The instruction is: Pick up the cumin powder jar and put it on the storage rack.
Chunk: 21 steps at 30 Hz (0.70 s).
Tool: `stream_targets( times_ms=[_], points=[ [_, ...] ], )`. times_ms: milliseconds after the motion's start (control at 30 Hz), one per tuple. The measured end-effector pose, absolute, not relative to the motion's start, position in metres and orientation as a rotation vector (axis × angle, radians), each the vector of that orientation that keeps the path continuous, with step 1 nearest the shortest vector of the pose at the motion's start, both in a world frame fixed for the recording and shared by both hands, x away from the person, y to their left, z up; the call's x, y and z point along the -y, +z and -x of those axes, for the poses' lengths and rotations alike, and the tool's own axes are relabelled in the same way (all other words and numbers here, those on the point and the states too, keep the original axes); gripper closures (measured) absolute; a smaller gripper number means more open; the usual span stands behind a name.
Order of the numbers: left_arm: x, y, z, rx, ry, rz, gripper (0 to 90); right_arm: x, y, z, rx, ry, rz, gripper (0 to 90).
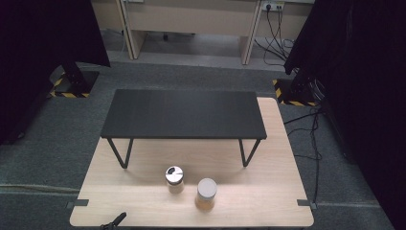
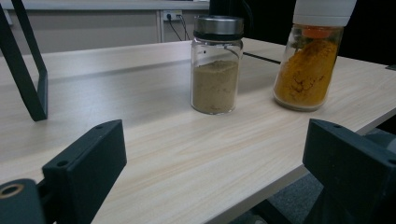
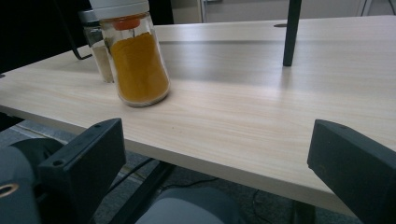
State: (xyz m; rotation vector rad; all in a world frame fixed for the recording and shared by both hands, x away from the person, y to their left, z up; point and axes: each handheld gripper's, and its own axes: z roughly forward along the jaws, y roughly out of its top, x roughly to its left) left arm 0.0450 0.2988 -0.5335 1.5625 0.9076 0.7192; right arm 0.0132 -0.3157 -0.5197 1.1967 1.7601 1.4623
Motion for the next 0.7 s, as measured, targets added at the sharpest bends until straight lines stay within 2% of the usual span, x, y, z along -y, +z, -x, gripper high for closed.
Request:
stream_targets(
  times_ms=[433,700],
  points=[
    [-0.302,-0.532,-0.046,-0.925,0.719,-1.559,5.2,0.318,-0.52,-0.013,-1.749,1.47,-1.2,4.5],
    [-0.295,-0.519,-0.048,-0.892,0.726,-1.575,5.1,0.317,-0.52,-0.013,-1.748,1.466,-1.204,4.5]
  ],
)
